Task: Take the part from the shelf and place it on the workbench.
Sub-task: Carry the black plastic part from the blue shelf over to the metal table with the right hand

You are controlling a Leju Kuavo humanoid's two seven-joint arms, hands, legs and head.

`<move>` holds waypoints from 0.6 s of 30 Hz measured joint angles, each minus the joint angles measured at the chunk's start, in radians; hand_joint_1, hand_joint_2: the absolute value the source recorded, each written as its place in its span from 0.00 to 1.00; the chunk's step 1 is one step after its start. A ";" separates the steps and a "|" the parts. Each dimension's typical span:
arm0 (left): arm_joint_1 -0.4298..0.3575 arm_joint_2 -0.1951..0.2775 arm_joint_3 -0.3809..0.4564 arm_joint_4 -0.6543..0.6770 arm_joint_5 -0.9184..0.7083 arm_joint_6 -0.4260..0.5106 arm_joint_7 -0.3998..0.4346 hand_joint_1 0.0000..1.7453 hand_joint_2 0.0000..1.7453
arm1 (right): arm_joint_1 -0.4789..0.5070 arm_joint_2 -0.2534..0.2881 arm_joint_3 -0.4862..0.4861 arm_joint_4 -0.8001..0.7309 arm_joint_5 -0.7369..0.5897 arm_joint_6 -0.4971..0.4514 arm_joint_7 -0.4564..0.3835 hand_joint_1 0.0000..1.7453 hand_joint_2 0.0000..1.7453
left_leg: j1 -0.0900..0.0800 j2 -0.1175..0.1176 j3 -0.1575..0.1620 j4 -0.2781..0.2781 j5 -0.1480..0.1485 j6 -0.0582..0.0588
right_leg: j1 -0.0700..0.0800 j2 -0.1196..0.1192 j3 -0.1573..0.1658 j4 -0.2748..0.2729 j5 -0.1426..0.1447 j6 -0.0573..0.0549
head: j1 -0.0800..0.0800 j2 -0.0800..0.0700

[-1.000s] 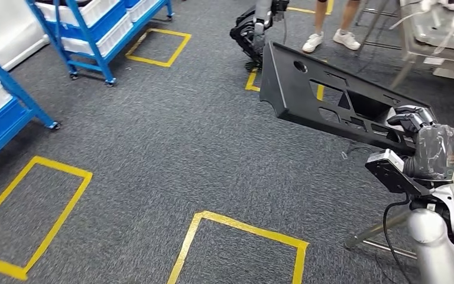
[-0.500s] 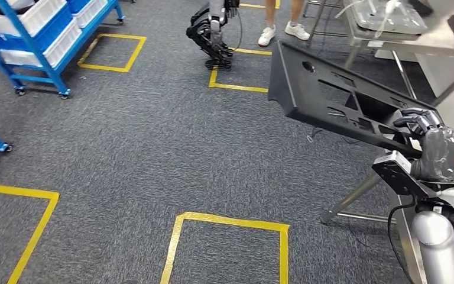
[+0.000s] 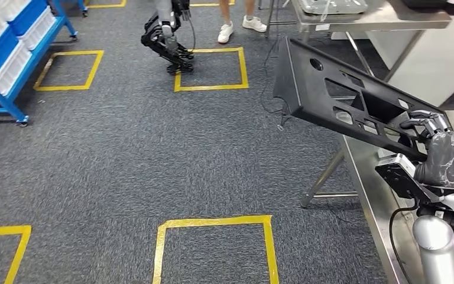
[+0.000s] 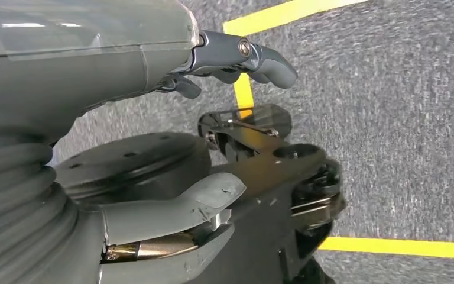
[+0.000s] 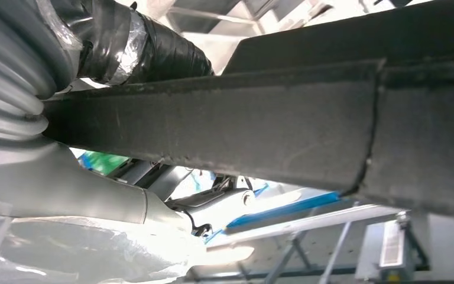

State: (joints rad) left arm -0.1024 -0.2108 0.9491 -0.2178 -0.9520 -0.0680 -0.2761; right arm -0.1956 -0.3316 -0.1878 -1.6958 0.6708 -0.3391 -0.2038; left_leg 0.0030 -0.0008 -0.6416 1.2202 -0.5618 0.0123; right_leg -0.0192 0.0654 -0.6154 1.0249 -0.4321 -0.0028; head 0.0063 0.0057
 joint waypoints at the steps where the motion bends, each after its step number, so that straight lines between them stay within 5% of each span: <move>1: 0.000 0.000 0.000 0.000 0.000 0.000 0.000 0.00 1.00 | 0.000 0.000 0.000 0.000 0.002 0.000 0.003 1.00 0.00 | 0.001 -0.021 0.030 -0.069 0.036 0.005 | -0.001 0.012 -0.001 0.002 0.000 0.001 | 0.000 0.000; 4: -0.001 0.001 0.000 0.000 -0.001 0.001 -0.002 0.00 1.00 | 0.000 0.000 -0.002 -0.002 0.010 0.000 0.008 1.00 0.00 | 0.003 -0.076 0.081 -0.189 0.075 0.016 | -0.002 0.047 -0.012 0.008 0.003 0.017 | 0.000 0.000; 6: -0.003 0.000 0.000 0.000 -0.001 0.001 -0.002 0.00 1.00 | 0.005 -0.002 -0.005 -0.002 0.013 0.000 0.008 1.00 0.00 | 0.001 -0.059 0.084 -0.198 0.079 0.024 | -0.007 0.067 -0.019 0.005 0.010 0.033 | 0.000 0.000; 8: -0.004 -0.002 0.000 0.001 -0.001 0.002 -0.002 0.00 1.00 | 0.008 -0.006 -0.011 -0.003 0.013 -0.001 0.010 1.00 0.00 | 0.003 -0.034 0.089 -0.212 0.089 0.037 | -0.006 0.031 -0.030 0.022 -0.004 0.044 | 0.001 0.000; 10: -0.003 -0.003 0.000 0.001 -0.001 0.002 -0.003 0.00 1.00 | 0.005 -0.010 -0.014 -0.003 0.013 -0.001 0.011 1.00 0.00 | 0.004 -0.008 0.090 -0.219 0.094 0.045 | -0.004 -0.032 -0.069 0.109 -0.057 0.050 | 0.002 0.000; 12: -0.001 -0.003 0.000 0.001 -0.001 0.002 -0.002 0.00 1.00 | 0.005 -0.011 -0.014 -0.003 0.013 0.000 0.011 1.00 0.00 | 0.003 0.018 0.089 -0.219 0.093 0.047 | -0.007 -0.055 -0.121 0.224 -0.107 0.057 | 0.002 0.000; 13: -0.001 -0.002 0.000 0.001 -0.001 0.002 -0.002 0.00 1.00 | 0.007 -0.011 -0.014 -0.002 0.013 0.000 0.011 1.00 0.00 | 0.003 0.032 0.088 -0.218 0.092 0.047 | -0.008 -0.059 -0.132 0.251 -0.110 0.059 | 0.002 0.000; 15: -0.001 -0.003 0.000 0.001 -0.001 0.002 -0.002 0.00 1.00 | 0.009 -0.011 -0.015 -0.002 0.016 -0.001 0.014 1.00 0.00 | 0.003 0.057 0.089 -0.216 0.087 0.045 | -0.010 -0.070 -0.098 0.197 -0.067 0.061 | 0.002 0.000; 18: -0.002 -0.003 0.000 0.001 -0.002 0.003 -0.003 0.00 1.00 | 0.006 -0.014 -0.016 -0.005 0.031 -0.003 0.021 1.00 0.00 | -0.004 0.089 0.094 -0.209 0.077 0.033 | 0.002 -0.126 -0.007 0.025 -0.006 0.047 | 0.002 0.000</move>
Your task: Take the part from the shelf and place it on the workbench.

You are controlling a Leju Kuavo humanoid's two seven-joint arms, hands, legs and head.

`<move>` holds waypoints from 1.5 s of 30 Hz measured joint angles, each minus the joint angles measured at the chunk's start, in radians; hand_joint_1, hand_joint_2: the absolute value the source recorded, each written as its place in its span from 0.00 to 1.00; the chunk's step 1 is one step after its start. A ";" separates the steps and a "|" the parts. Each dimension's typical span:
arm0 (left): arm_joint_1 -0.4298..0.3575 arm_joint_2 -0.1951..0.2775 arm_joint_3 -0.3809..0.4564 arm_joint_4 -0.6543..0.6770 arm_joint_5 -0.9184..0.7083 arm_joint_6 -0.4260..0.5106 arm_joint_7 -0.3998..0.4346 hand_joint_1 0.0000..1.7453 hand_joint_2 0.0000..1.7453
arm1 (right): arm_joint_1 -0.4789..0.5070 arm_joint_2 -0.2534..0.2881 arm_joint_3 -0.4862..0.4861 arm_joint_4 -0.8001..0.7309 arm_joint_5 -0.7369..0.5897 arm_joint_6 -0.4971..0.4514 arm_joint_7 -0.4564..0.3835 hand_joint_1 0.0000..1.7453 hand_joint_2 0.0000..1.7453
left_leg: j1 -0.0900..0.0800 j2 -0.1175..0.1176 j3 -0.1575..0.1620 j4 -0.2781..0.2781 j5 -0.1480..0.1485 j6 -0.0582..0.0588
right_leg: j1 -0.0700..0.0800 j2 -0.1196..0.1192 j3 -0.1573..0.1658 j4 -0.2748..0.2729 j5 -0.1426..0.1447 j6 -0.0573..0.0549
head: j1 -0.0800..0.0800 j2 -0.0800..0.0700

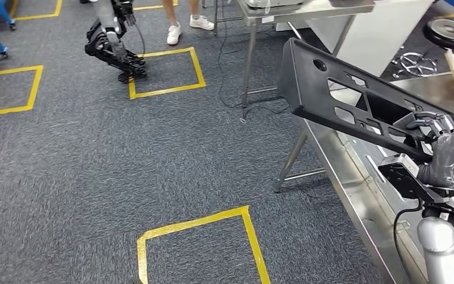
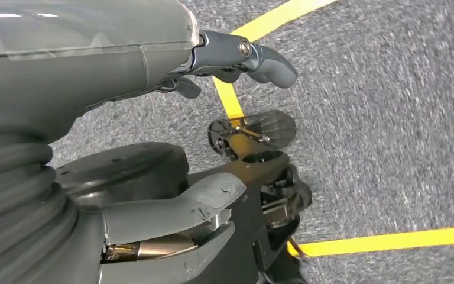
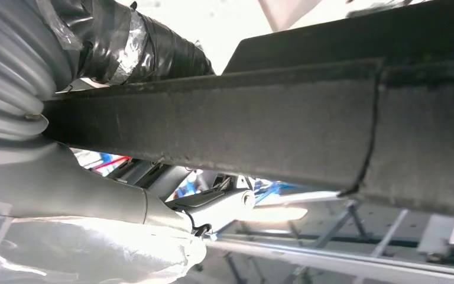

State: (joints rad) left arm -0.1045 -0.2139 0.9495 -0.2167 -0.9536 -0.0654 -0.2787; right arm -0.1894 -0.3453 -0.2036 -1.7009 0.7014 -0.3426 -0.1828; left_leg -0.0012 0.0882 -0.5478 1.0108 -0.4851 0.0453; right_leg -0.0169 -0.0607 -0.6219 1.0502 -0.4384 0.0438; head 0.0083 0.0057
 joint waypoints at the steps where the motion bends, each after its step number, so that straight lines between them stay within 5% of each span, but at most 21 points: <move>1: 0.000 0.000 0.000 0.000 0.000 0.000 0.000 0.00 1.00 | -0.001 -0.001 -0.001 -0.001 0.003 0.000 0.002 1.00 0.00 | -0.003 0.010 0.001 0.001 -0.003 -0.005 | 0.005 -0.009 0.009 -0.022 0.001 -0.007 | 0.000 0.000; 4: -0.003 0.000 0.000 0.000 0.000 0.002 0.000 0.00 1.00 | 0.004 -0.004 -0.005 -0.004 0.006 0.000 0.011 1.00 0.00 | -0.004 0.024 0.007 0.004 -0.014 -0.020 | 0.006 0.021 0.007 -0.028 0.002 -0.025 | -0.001 0.000; 6: -0.005 0.000 0.000 0.000 0.000 0.003 -0.001 0.00 1.00 | 0.007 -0.010 -0.009 -0.005 0.007 0.002 0.018 1.00 0.00 | 0.001 -0.021 -0.012 0.055 -0.052 -0.029 | 0.000 0.041 0.009 -0.034 0.006 -0.038 | -0.001 0.000; 9: 0.001 0.000 0.000 0.000 0.000 0.003 -0.001 0.00 1.00 | 0.015 -0.013 -0.011 -0.006 0.008 0.005 0.026 1.00 0.00 | 0.005 -0.075 -0.097 0.236 -0.138 -0.032 | -0.002 0.074 0.008 -0.034 0.007 -0.047 | -0.001 0.000; 11: 0.006 0.000 0.000 0.000 0.000 0.004 -0.001 0.00 1.00 | 0.026 -0.015 -0.015 -0.006 0.010 0.013 0.035 1.00 0.00 | 0.006 -0.080 -0.120 0.277 -0.129 -0.033 | -0.001 0.102 0.008 -0.030 0.006 -0.047 | -0.001 0.000; 13: 0.008 0.000 0.000 0.000 0.001 0.004 -0.002 0.00 1.00 | 0.035 -0.021 -0.023 -0.005 0.014 0.022 0.044 1.00 0.00 | 0.007 -0.095 -0.081 0.181 -0.057 -0.028 | -0.002 0.130 0.007 -0.023 0.003 -0.045 | -0.001 0.000; 15: 0.008 0.000 0.001 0.001 0.001 0.004 -0.003 0.00 1.00 | 0.041 -0.029 -0.033 -0.005 0.018 0.028 0.051 1.00 0.00 | 0.012 -0.142 -0.033 0.070 -0.011 -0.023 | -0.002 0.155 0.002 -0.014 0.001 -0.037 | -0.001 0.000; 17: 0.009 0.001 0.002 0.001 0.001 0.004 -0.004 0.00 1.00 | 0.047 -0.036 -0.040 -0.005 0.020 0.035 0.056 1.00 0.00 | 0.011 -0.166 -0.017 0.032 -0.008 -0.019 | -0.005 0.179 -0.007 -0.011 0.004 -0.024 | 0.000 0.000; 18: 0.008 0.001 0.002 0.001 0.001 0.004 -0.004 0.00 1.00 | 0.053 -0.040 -0.044 -0.005 0.021 0.037 0.057 1.00 0.00 | 0.009 -0.157 -0.014 0.026 -0.006 -0.016 | -0.008 0.191 -0.011 -0.012 0.007 -0.016 | 0.000 0.000; 19: 0.007 0.001 0.002 0.000 0.001 0.004 -0.005 0.00 1.00 | 0.061 -0.044 -0.047 -0.005 0.021 0.038 0.058 1.00 0.00 | 0.008 -0.146 -0.013 0.021 -0.002 -0.009 | -0.012 0.191 -0.013 -0.012 0.009 -0.009 | -0.001 0.000; 21: 0.007 0.000 0.002 0.001 0.001 0.004 -0.005 0.00 1.00 | 0.072 -0.051 -0.057 -0.005 0.021 0.038 0.060 1.00 0.00 | 0.009 -0.121 -0.007 0.008 0.006 0.005 | -0.011 0.147 -0.028 0.018 -0.012 0.001 | 0.001 0.000; 23: 0.008 0.000 0.002 0.001 0.001 0.004 -0.006 0.00 1.00 | 0.074 -0.054 -0.064 -0.005 0.022 0.040 0.065 1.00 0.00 | 0.008 -0.093 -0.006 0.003 0.009 0.013 | -0.008 0.088 -0.076 0.121 -0.069 0.007 | 0.002 0.000; 26: 0.011 0.001 0.003 0.001 0.001 0.004 -0.006 0.00 1.00 | 0.081 -0.056 -0.071 -0.001 0.024 0.050 0.081 1.00 0.00 | 0.006 -0.053 -0.006 0.004 0.005 0.015 | -0.013 0.067 -0.129 0.234 -0.103 0.015 | 0.002 0.000; 30: 0.011 0.000 0.005 0.001 0.001 0.004 -0.007 0.00 1.00 | 0.080 -0.071 -0.088 0.008 0.030 0.060 0.097 1.00 0.00 | 0.001 -0.007 0.000 0.008 -0.007 0.003 | -0.007 0.006 -0.016 0.031 -0.010 0.006 | 0.002 0.000; 32: 0.010 0.000 0.007 0.001 0.001 0.004 -0.008 0.00 1.00 | 0.077 -0.077 -0.095 0.011 0.038 0.060 0.103 1.00 0.00 | -0.004 0.012 0.005 0.008 -0.013 -0.007 | 0.004 -0.009 0.006 -0.018 -0.005 -0.009 | 0.002 0.000; 34: 0.009 0.000 0.008 0.001 0.001 0.004 -0.009 0.00 1.00 | 0.078 -0.081 -0.101 0.016 0.044 0.059 0.108 1.00 0.00 | -0.005 0.030 0.011 0.006 -0.019 -0.018 | 0.004 0.016 0.005 -0.022 -0.003 -0.022 | 0.001 0.000; 36: 0.007 0.000 0.009 0.001 0.001 0.004 -0.009 0.00 1.00 | 0.078 -0.086 -0.105 0.018 0.048 0.059 0.110 1.00 0.00 | -0.002 0.000 0.004 0.035 -0.046 -0.028 | -0.002 0.037 0.008 -0.029 0.001 -0.033 | 0.001 0.000; 38: 0.008 0.000 0.009 0.001 0.001 0.004 -0.010 0.00 1.00 | 0.077 -0.088 -0.107 0.019 0.051 0.059 0.110 1.00 0.00 | 0.002 -0.056 -0.043 0.143 -0.105 -0.032 | -0.004 0.058 0.010 -0.032 0.003 -0.043 | 0.001 0.000; 40: 0.012 0.000 0.010 0.001 0.001 0.004 -0.010 0.00 1.00 | 0.077 -0.089 -0.107 0.022 0.052 0.059 0.110 1.00 0.00 | 0.003 -0.077 -0.105 0.264 -0.149 -0.032 | -0.002 0.082 0.010 -0.030 0.002 -0.048 | 0.001 0.000; 42: 0.014 0.000 0.010 0.001 0.001 0.004 -0.010 0.00 1.00 | 0.077 -0.089 -0.107 0.023 0.058 0.058 0.113 1.00 0.00 | 0.003 -0.081 -0.119 0.273 -0.121 -0.030 | -0.001 0.109 0.010 -0.027 0.000 -0.048 | 0.001 0.000; 45: 0.014 0.001 0.013 0.002 0.001 0.004 -0.010 0.00 1.00 | 0.077 -0.089 -0.108 0.024 0.071 0.058 0.123 1.00 0.00 | 0.005 -0.132 -0.053 0.096 -0.016 -0.018 | -0.001 0.149 0.007 -0.018 -0.003 -0.044 | 0.001 0.000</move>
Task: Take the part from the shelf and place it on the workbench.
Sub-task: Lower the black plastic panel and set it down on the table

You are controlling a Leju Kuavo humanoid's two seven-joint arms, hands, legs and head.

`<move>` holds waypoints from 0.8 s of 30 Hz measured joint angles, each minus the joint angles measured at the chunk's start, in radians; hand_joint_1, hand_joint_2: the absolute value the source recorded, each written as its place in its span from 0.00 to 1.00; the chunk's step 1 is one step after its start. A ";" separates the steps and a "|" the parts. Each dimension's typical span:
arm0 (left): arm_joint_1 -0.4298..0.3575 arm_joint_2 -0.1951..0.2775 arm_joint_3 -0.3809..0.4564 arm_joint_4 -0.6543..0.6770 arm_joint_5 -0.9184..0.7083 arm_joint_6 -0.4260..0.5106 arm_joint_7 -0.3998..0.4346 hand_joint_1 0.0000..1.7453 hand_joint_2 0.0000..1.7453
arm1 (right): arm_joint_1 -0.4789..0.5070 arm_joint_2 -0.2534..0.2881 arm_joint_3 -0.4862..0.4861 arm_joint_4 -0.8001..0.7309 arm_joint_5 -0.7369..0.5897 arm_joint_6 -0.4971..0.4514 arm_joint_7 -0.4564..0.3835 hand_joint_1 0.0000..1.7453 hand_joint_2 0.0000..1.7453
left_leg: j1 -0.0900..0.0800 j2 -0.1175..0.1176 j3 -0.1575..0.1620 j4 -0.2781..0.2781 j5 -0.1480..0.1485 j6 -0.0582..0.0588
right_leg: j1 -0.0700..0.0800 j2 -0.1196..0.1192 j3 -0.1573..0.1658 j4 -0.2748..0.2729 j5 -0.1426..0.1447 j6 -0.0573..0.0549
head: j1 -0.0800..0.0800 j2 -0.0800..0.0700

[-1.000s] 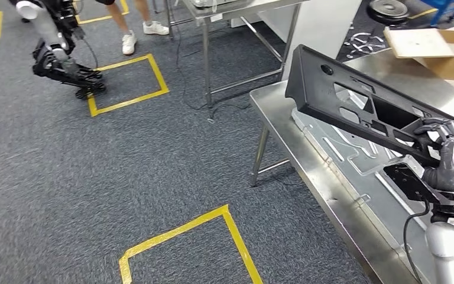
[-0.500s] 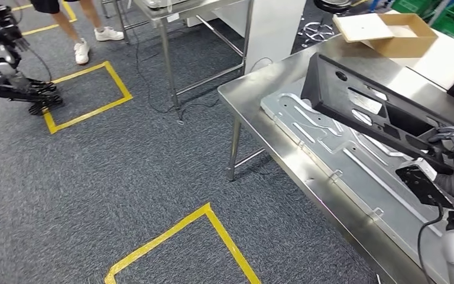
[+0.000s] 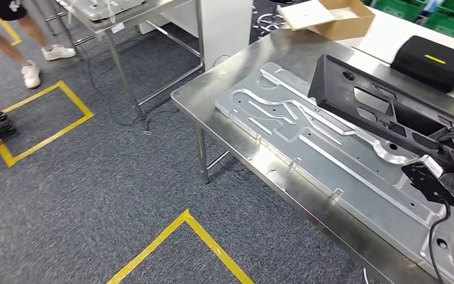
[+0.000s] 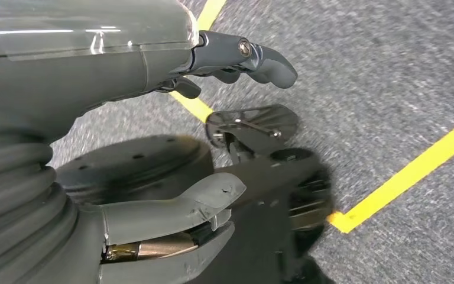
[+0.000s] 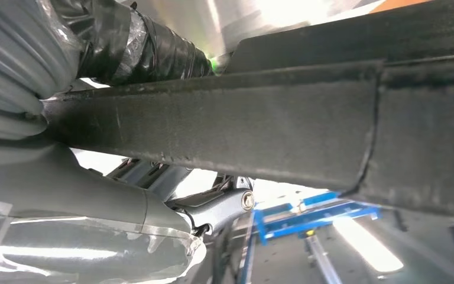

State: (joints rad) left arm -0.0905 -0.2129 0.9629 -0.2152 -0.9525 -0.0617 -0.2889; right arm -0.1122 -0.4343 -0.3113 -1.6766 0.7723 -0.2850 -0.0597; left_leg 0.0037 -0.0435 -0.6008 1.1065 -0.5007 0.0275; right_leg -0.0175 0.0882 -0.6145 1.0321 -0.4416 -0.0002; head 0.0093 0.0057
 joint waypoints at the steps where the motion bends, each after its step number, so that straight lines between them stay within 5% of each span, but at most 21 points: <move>1: 0.000 0.000 0.002 0.000 0.000 0.000 0.000 0.00 1.00 | -0.001 0.000 0.000 0.001 0.001 0.000 0.002 1.00 0.00 | 0.001 -0.020 0.017 -0.042 0.016 0.003 | -0.001 0.011 -0.003 0.003 0.000 0.004 | 0.000 0.000; 2: -0.001 0.001 0.003 0.000 0.000 0.000 -0.001 0.00 1.00 | -0.001 -0.002 -0.002 0.003 0.002 0.001 0.005 1.00 0.00 | 0.000 -0.032 0.026 -0.065 0.019 0.005 | -0.002 0.022 -0.007 0.005 0.001 0.010 | 0.000 0.000; 4: -0.004 0.001 0.004 0.000 -0.001 0.001 -0.002 0.00 1.00 | -0.001 -0.009 -0.007 0.011 0.002 0.005 0.009 1.00 0.00 | -0.003 -0.015 0.032 -0.075 0.021 0.012 | -0.008 0.043 -0.013 0.002 0.005 0.026 | 0.000 0.000; 6: -0.005 0.001 0.004 0.000 -0.003 0.002 -0.005 0.00 1.00 | -0.003 -0.019 -0.018 0.024 0.004 0.013 0.014 1.00 0.00 | -0.004 0.008 0.041 -0.090 0.029 0.024 | -0.010 0.009 -0.022 0.018 -0.005 0.036 | 0.000 0.000; 8: -0.006 0.000 0.004 0.000 -0.007 0.002 -0.007 0.00 1.00 | -0.016 -0.030 -0.025 0.047 0.008 0.024 0.016 1.00 0.00 | -0.003 0.027 0.047 -0.101 0.034 0.033 | -0.008 -0.054 -0.058 0.098 -0.051 0.043 | 0.001 0.000; 11: -0.005 0.001 0.004 0.000 -0.012 0.003 -0.009 0.00 1.00 | -0.031 -0.046 -0.030 0.098 0.019 0.039 0.019 1.00 0.00 | -0.004 0.050 0.047 -0.101 0.033 0.034 | -0.014 -0.082 -0.122 0.234 -0.104 0.055 | 0.001 0.000; 12: -0.006 0.001 0.004 0.000 -0.013 0.003 -0.010 0.00 1.00 | -0.033 -0.051 -0.033 0.115 0.021 0.042 0.019 1.00 0.00 | -0.004 0.055 0.047 -0.101 0.031 0.033 | -0.018 -0.083 -0.117 0.226 -0.090 0.058 | 0.001 0.000; 14: -0.007 0.000 0.004 0.000 -0.016 0.002 -0.012 0.00 1.00 | -0.041 -0.063 -0.038 0.142 0.022 0.046 0.019 1.00 0.00 | -0.004 0.063 0.047 -0.097 0.028 0.028 | -0.023 -0.090 -0.060 0.122 -0.033 0.061 | 0.001 0.000; 17: -0.010 0.001 0.004 0.000 -0.018 0.002 -0.014 0.00 1.00 | -0.055 -0.077 -0.045 0.164 0.022 0.048 0.019 1.00 0.00 | -0.008 0.070 0.044 -0.090 0.021 0.013 | -0.013 -0.099 0.003 0.001 -0.003 0.048 | 0.001 0.000; 21: -0.013 0.001 0.004 0.000 -0.019 0.002 -0.021 0.00 1.00 | -0.058 -0.087 -0.048 0.181 0.022 0.050 0.019 1.00 0.00 | -0.005 0.068 0.040 -0.075 0.003 -0.007 | -0.009 -0.093 0.005 -0.008 -0.004 0.021 | 0.000 0.000; 24: -0.013 0.001 0.004 0.000 -0.019 0.002 -0.034 0.00 1.00 | -0.066 -0.093 -0.049 0.191 0.022 0.055 0.019 1.00 0.00 | -0.003 0.056 -0.031 0.076 -0.078 -0.012 | -0.007 -0.092 0.008 -0.011 -0.004 0.004 | 0.000 0.000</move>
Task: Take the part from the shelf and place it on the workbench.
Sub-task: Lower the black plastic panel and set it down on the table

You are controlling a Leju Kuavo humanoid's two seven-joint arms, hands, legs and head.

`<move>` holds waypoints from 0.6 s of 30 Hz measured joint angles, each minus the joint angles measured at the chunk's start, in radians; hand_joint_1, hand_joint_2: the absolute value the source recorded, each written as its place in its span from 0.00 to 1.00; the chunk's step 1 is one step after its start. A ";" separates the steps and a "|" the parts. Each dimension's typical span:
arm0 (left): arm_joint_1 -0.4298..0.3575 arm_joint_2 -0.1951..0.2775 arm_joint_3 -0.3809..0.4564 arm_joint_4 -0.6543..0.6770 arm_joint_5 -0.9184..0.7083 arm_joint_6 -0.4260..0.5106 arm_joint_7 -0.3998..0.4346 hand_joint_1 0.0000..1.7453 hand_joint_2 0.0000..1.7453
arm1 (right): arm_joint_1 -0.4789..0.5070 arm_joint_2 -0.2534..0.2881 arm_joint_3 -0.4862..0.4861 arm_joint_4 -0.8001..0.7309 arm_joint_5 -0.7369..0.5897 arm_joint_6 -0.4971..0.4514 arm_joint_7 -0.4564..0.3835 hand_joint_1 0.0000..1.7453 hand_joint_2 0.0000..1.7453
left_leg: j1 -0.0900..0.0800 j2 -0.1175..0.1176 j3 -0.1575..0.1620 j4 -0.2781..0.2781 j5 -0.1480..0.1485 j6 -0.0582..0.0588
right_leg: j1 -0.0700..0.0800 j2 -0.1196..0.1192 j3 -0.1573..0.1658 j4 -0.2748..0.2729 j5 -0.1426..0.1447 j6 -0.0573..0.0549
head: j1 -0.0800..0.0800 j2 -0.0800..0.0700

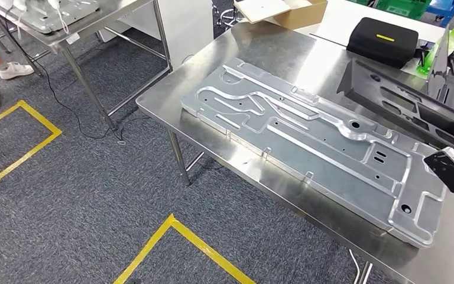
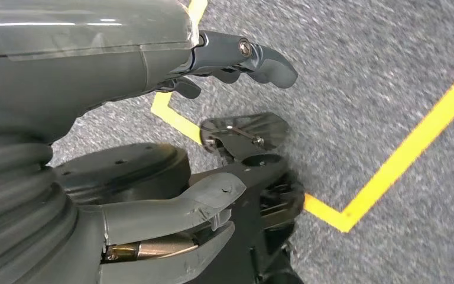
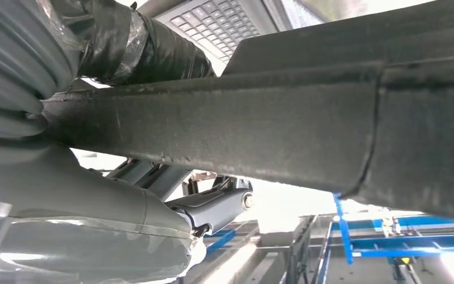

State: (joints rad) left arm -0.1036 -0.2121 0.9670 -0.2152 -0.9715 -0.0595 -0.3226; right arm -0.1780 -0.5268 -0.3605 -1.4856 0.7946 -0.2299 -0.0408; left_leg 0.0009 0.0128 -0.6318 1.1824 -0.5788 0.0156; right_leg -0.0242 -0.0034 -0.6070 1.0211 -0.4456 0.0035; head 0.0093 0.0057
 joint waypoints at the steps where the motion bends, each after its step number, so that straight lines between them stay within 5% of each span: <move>1: 0.001 0.000 0.000 0.000 0.000 0.000 -0.005 0.00 1.00 | -0.002 0.000 0.000 0.004 0.000 0.002 0.000 1.00 0.00 | 0.000 -0.002 -0.033 0.064 -0.023 0.000 | 0.003 0.001 0.000 0.001 -0.001 -0.004 | 0.000 0.000; 3: 0.002 0.000 0.000 0.000 0.000 -0.001 -0.017 0.00 1.00 | -0.002 -0.001 0.000 0.014 0.000 0.007 0.000 1.00 0.00 | 0.000 -0.003 -0.064 0.113 -0.018 0.004 | 0.009 0.005 0.001 0.004 -0.003 -0.008 | 0.000 0.000; 7: 0.000 0.002 0.000 0.000 0.000 -0.002 -0.032 0.00 1.00 | -0.002 -0.008 0.000 0.027 -0.001 0.015 0.000 1.00 0.00 | -0.006 -0.011 0.024 -0.097 0.101 0.026 | 0.015 0.014 0.003 0.011 -0.009 -0.005 | 0.000 0.000; 12: -0.003 0.003 0.000 0.000 -0.005 0.010 -0.068 0.00 1.00 | 0.015 -0.015 -0.007 0.035 -0.010 0.014 0.000 1.00 0.00 | -0.010 -0.012 0.055 -0.170 0.122 0.040 | 0.008 0.017 -0.002 0.016 -0.012 0.021 | 0.000 0.000; 14: -0.004 0.002 -0.001 0.000 -0.011 0.016 -0.090 0.00 1.00 | 0.031 -0.019 -0.021 0.034 -0.017 0.014 -0.002 1.00 0.00 | -0.006 -0.010 0.064 -0.186 0.132 0.050 | 0.004 0.015 -0.027 0.073 -0.051 0.031 | 0.001 0.000; 16: -0.005 0.002 -0.002 0.000 -0.014 0.011 -0.104 0.00 1.00 | 0.045 -0.020 -0.035 0.035 -0.024 0.020 -0.005 1.00 0.00 | -0.007 -0.010 0.065 -0.188 0.132 0.053 | -0.001 0.013 -0.082 0.188 -0.107 0.042 | 0.001 0.000; 18: -0.004 0.002 -0.002 0.000 -0.016 -0.001 -0.109 0.00 1.00 | 0.055 -0.022 -0.042 0.042 -0.023 0.034 -0.006 1.00 0.00 | -0.007 -0.009 0.065 -0.187 0.131 0.052 | -0.009 0.011 -0.114 0.250 -0.117 0.052 | 0.001 0.000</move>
State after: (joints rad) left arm -0.1077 -0.2106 0.9655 -0.2152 -0.9874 -0.0608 -0.4315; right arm -0.1233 -0.5487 -0.4024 -1.4435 0.7714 -0.1963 -0.0471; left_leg -0.0057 0.0039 -0.5663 0.9956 -0.4481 0.0671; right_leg -0.0335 0.0078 -0.7208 1.2710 -0.5626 0.0557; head 0.0104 0.0057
